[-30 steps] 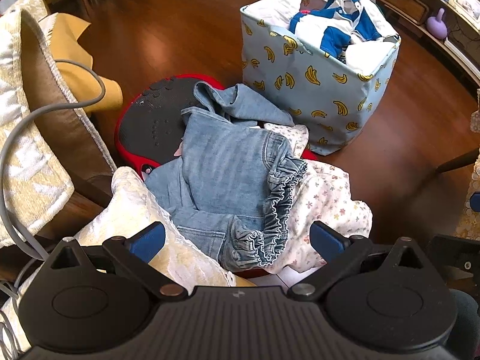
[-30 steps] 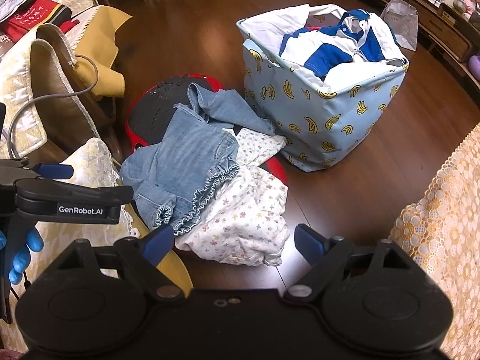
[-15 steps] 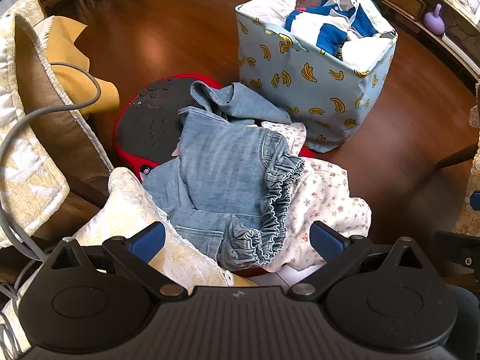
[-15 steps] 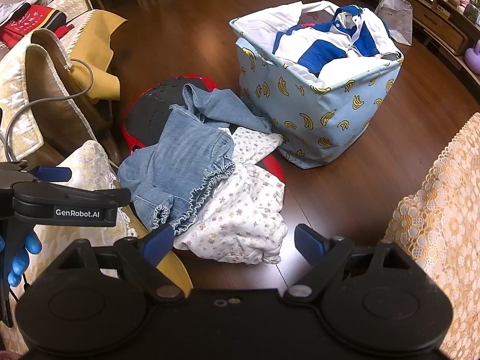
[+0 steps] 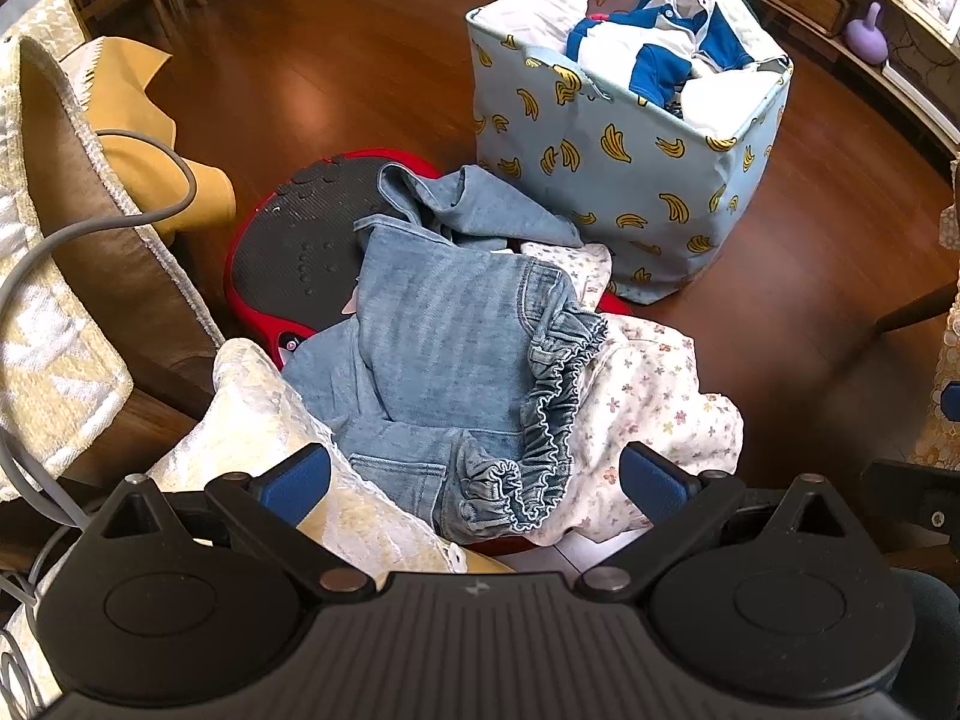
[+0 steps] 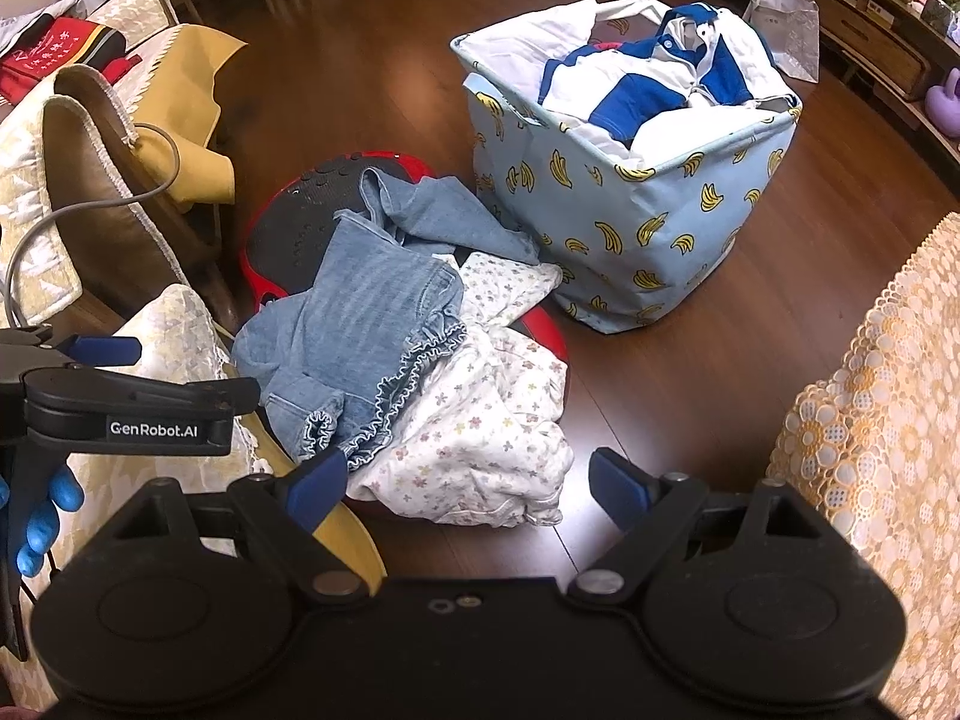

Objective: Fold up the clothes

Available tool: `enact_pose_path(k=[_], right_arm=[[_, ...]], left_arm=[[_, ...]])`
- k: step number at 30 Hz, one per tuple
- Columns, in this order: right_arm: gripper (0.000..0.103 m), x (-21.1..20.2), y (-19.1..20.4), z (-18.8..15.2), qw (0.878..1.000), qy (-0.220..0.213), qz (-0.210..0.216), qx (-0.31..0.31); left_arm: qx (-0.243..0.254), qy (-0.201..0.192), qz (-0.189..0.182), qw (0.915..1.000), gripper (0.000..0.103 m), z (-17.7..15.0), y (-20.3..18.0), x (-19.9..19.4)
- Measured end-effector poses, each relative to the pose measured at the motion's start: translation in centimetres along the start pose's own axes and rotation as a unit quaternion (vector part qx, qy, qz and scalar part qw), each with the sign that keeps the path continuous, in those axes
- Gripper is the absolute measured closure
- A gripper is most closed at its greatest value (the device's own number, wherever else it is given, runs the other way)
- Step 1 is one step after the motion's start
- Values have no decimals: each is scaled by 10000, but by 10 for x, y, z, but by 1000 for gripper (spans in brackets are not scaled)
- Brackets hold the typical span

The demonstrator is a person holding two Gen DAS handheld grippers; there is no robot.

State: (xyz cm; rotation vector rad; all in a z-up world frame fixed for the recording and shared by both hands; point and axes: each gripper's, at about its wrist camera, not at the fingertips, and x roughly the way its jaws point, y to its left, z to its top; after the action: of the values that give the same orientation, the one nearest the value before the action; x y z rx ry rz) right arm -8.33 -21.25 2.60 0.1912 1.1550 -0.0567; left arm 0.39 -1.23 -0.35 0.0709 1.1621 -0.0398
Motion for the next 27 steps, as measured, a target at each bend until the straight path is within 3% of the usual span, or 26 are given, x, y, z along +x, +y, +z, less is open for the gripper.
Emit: enact_pose_path(k=[27], right_arm=[[0, 2, -5, -1, 10000, -1, 32, 57]], left_arm=[[-10, 81, 3, 10000, 0, 0, -2, 8]])
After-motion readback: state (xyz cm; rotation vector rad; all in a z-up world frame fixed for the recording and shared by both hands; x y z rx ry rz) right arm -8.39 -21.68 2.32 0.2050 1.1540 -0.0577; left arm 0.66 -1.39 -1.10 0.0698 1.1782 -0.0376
